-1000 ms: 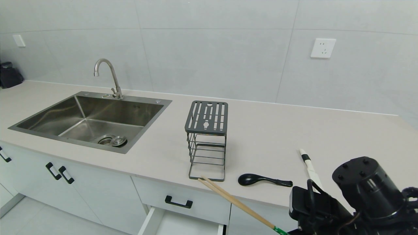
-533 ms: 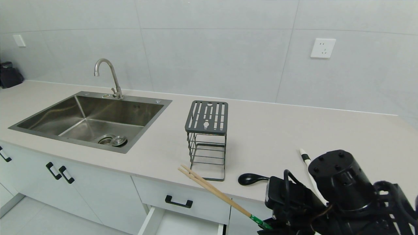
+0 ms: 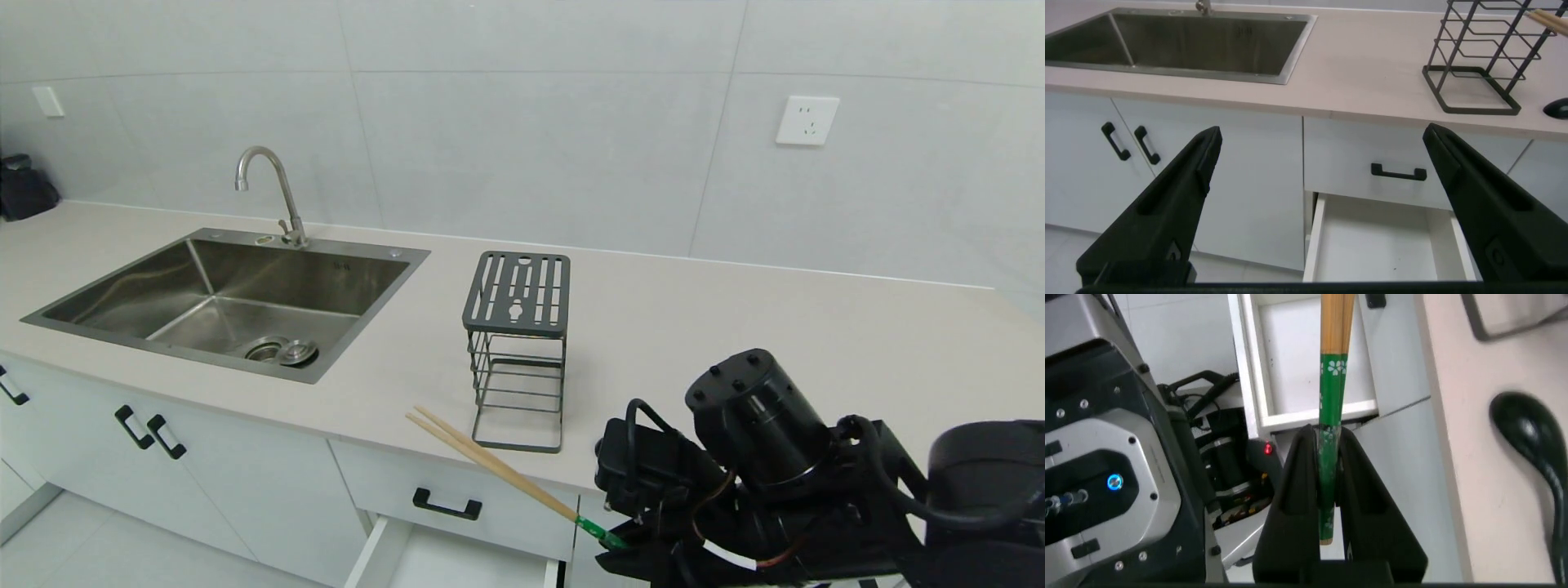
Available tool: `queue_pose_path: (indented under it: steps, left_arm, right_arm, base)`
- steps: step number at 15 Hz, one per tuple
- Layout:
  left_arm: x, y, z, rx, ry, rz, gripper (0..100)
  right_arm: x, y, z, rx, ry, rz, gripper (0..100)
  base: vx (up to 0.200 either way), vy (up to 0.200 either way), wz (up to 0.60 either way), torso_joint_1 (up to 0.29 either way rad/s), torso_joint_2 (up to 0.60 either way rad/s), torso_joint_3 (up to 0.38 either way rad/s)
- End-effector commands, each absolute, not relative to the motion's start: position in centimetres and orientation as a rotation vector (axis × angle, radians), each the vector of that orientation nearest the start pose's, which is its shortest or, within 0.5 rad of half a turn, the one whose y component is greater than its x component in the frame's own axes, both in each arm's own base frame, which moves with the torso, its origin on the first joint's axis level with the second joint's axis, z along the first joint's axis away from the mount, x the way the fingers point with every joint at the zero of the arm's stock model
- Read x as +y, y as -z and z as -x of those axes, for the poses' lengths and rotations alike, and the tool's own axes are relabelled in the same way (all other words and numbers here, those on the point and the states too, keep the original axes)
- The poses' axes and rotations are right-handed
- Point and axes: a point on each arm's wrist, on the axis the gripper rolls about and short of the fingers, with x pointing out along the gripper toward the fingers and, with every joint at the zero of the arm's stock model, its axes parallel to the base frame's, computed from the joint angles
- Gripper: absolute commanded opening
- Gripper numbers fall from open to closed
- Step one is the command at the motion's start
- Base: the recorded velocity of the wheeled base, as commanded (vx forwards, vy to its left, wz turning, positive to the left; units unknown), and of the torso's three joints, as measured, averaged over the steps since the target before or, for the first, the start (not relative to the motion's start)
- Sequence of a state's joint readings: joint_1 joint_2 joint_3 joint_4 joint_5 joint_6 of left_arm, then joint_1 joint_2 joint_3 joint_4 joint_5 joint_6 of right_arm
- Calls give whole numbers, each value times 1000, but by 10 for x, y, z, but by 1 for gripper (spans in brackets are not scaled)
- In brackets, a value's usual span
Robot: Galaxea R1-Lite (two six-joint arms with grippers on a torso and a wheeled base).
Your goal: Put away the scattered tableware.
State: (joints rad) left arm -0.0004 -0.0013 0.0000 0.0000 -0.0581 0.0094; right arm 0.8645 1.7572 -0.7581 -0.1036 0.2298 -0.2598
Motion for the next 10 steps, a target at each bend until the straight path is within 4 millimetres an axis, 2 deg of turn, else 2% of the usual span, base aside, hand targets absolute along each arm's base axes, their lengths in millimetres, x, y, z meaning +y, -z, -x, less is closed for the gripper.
queue_pose_path:
  steps: [1, 3, 6, 10]
  left_arm:
    - [-1, -75, 23, 0, 58, -9, 100]
    - [-1, -75, 23, 0, 60, -9, 100]
    - [-1, -75, 23, 0, 60, -9, 100]
    - [-1, -75, 23, 0, 58, -9, 100]
  right_arm:
    - [224, -104, -179, 779, -1149, 524, 0]
    - [226, -100, -179, 795, -1181, 512, 0]
    - [228, -102, -180, 792, -1193, 505, 0]
    - [230, -102, -181, 791, -1196, 503, 0]
  base:
    - [0, 0, 0, 0, 0, 0]
    - [0, 0, 0, -38, 72, 50]
    - [0, 0, 0, -163, 390, 204]
    - [0, 0, 0, -98, 220, 116]
